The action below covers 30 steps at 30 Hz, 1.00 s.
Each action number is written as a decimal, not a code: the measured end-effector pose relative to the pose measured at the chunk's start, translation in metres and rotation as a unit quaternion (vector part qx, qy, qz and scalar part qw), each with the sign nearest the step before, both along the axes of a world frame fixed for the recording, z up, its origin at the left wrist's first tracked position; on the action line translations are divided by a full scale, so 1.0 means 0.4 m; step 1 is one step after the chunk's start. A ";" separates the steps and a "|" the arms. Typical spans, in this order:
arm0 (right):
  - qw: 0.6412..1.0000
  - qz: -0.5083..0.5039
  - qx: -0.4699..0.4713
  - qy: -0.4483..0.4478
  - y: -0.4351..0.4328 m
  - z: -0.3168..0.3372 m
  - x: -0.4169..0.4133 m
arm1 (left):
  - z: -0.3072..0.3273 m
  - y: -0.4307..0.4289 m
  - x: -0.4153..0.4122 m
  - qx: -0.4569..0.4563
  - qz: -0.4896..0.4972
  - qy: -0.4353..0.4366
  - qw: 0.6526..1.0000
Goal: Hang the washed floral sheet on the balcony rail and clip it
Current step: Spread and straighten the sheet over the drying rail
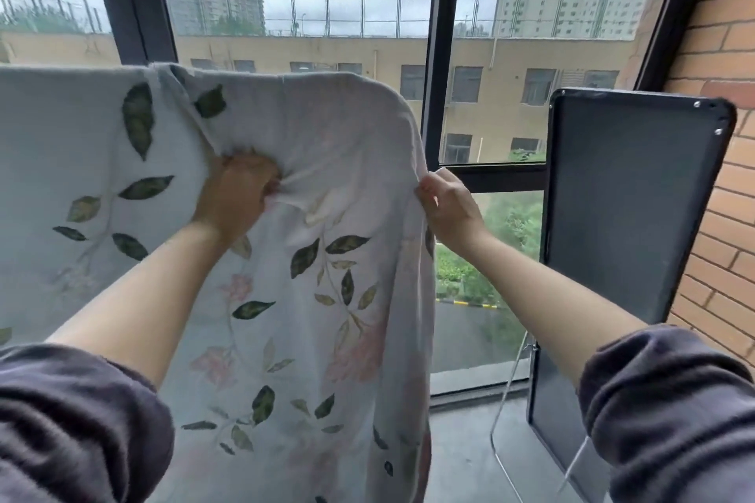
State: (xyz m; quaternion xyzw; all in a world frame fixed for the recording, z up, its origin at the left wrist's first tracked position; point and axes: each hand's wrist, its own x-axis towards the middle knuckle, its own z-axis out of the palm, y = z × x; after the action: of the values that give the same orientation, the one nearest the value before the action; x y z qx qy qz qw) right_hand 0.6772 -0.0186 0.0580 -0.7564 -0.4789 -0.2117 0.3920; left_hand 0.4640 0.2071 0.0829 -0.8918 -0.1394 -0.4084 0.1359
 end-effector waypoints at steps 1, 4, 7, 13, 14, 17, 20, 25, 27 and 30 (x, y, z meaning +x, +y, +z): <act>1.000 0.002 -0.010 0.007 0.000 -0.002 -0.004 | -0.021 0.009 -0.010 -0.002 0.011 0.023 1.000; 0.998 0.004 -0.020 0.059 -0.004 -0.005 -0.018 | -0.081 0.035 -0.044 -0.005 0.033 0.095 0.995; 0.995 -0.008 0.017 0.096 -0.003 -0.002 -0.026 | -0.111 0.042 -0.071 -0.037 0.084 0.172 0.981; 0.968 -0.033 -0.052 0.244 0.013 0.025 -0.002 | -0.106 0.015 -0.074 -0.100 0.124 0.154 0.975; 0.964 -0.044 -0.069 0.251 0.012 0.028 0.005 | -0.099 0.004 -0.069 -0.103 0.130 0.154 0.974; 0.966 -0.111 -0.096 0.212 -0.007 0.041 0.034 | -0.050 -0.049 -0.042 -0.094 0.138 0.122 0.978; 0.969 -0.148 -0.092 0.177 -0.039 0.069 0.063 | 0.030 -0.116 -0.010 -0.042 0.064 -0.011 0.997; 0.980 -0.129 0.111 0.101 -0.080 0.137 0.059 | 0.184 -0.214 0.079 -0.001 0.046 -0.112 0.993; 0.990 -0.001 0.128 0.054 -0.080 0.152 0.031 | 0.225 -0.239 0.122 -0.008 0.032 -0.091 0.995; 0.979 0.188 0.015 0.076 -0.070 0.126 -0.007 | 0.250 -0.254 0.182 -0.024 0.026 -0.012 0.999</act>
State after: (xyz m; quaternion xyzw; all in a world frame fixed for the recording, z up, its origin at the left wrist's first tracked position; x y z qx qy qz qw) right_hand 0.6744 -0.0465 0.1084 -0.6606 -0.5782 -0.0831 0.4716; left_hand 0.5369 0.1053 0.1830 -0.8860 -0.1742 -0.4116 0.1236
